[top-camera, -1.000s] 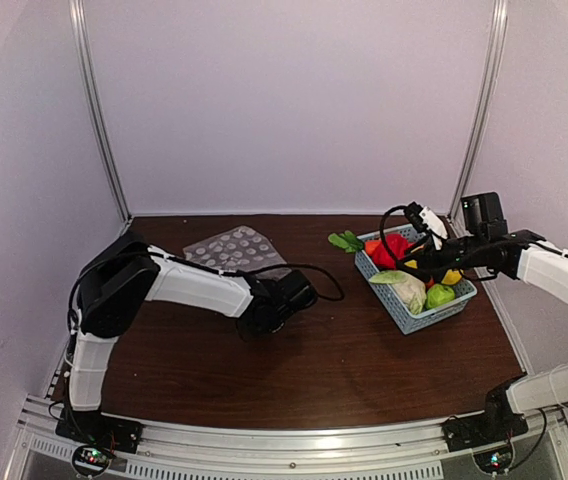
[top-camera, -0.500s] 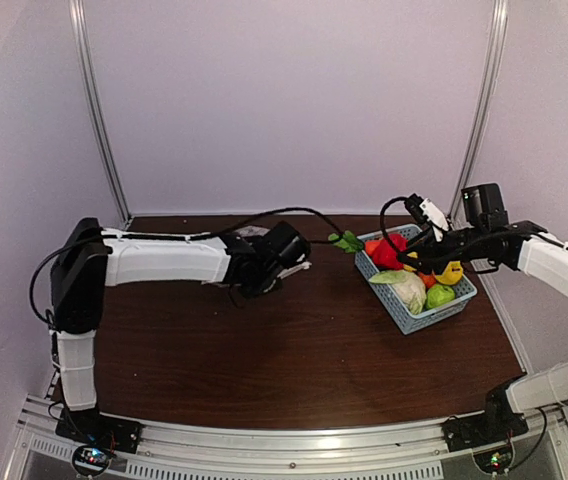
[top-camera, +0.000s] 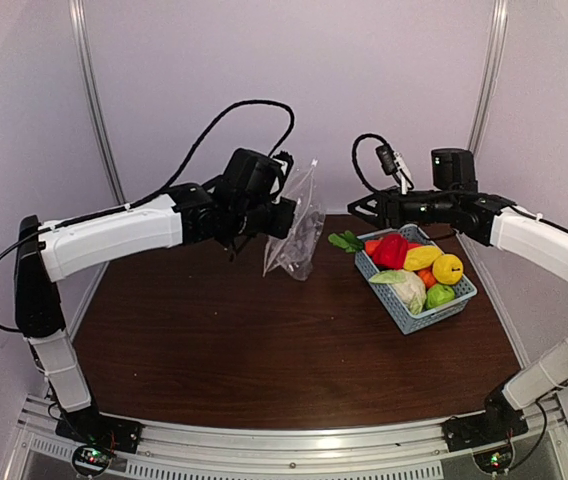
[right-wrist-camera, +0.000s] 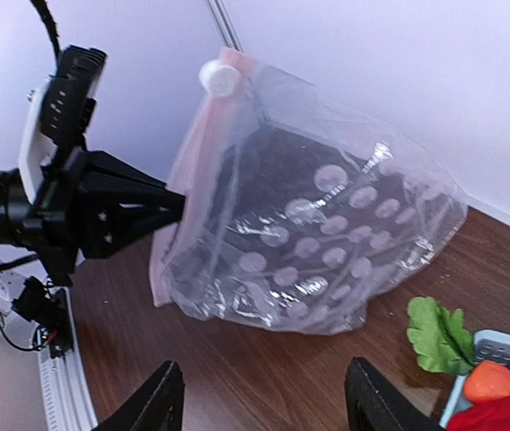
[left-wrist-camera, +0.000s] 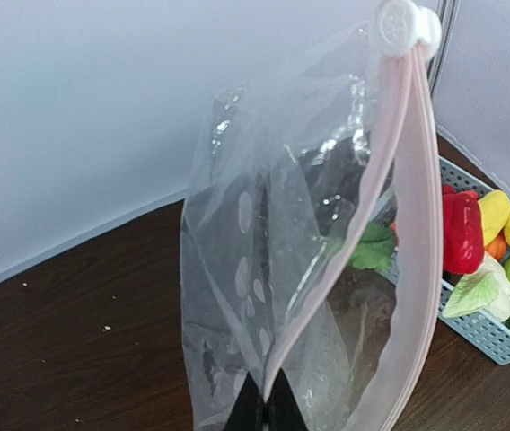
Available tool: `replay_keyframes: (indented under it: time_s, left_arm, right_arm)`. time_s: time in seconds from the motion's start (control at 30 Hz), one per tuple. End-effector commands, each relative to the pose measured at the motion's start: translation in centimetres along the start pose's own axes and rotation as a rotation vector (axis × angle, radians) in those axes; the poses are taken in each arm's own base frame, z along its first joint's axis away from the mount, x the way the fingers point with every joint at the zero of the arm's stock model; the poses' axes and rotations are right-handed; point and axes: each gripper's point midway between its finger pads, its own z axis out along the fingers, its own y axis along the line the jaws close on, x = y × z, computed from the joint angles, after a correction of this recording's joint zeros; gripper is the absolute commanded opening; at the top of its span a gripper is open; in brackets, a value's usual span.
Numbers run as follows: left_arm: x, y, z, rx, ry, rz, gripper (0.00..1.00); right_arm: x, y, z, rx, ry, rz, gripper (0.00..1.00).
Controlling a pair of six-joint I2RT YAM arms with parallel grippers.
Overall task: Place the food in the zip-top bag and seal the zipper
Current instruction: Pick up the zipper food storage bag at the center of the board, then adjust the zipper on the zipper food storage bag.
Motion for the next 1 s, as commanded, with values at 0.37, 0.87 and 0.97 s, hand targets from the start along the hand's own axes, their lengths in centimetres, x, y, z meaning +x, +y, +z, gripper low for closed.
replay_keyframes:
  time_s: [0.37, 0.87, 0.97]
  left_arm:
    - [-3.3, -4.8, -1.6, 0.347, -0.194, -0.378, 0.0]
    - [-4.4, -4.1, -3.9, 0.389, -0.262, -0.428, 0.0]
    - [-4.0, -3.7, -4.1, 0.372, -0.259, -0.405, 0.0]
  right_arm:
    - [-2.8, 6.1, 6.0, -0.198, 0.003, 0.137, 0.61]
    - [-1.0, 0.8, 9.2, 0.111, 0.09, 0.146, 0.31]
    - [-2.2, 0.0, 9.9, 0.158, 0.082, 0.133, 0.3]
